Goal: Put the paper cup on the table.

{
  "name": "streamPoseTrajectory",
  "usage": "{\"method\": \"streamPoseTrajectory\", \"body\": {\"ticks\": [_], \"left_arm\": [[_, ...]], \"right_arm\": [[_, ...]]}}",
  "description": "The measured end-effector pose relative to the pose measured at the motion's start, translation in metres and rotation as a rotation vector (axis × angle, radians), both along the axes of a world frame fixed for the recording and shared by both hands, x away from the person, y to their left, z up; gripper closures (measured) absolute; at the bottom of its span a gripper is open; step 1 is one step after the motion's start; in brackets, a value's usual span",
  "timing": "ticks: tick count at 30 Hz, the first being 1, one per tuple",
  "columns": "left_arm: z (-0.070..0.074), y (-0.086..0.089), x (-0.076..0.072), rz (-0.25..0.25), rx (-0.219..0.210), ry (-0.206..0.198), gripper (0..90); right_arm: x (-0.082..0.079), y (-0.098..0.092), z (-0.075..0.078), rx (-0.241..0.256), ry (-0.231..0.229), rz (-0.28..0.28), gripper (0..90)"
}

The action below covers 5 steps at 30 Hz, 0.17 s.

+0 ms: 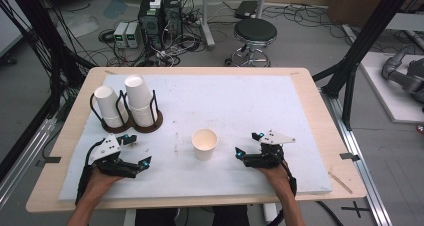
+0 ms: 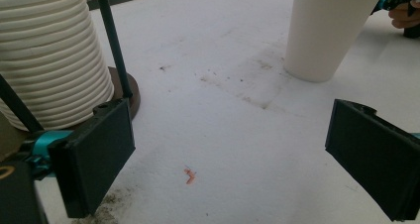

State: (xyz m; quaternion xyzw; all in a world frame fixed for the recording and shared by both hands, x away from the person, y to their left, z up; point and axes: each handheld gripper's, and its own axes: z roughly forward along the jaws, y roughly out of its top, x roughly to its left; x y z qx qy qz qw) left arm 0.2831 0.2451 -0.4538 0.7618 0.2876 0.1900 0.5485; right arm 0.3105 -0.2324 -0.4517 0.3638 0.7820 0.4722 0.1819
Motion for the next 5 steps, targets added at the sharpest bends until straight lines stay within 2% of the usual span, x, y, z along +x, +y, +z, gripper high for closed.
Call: {"method": "streamPoseTrajectory", "body": {"ticks": [5], "left_arm": [[0.0003,-0.0006,0.0021,-0.010,0.011,0.018,4.9]], "right_arm": [[-0.0020,0.0013,0.0001,-0.011,-0.015,0.004,14.0]]}}
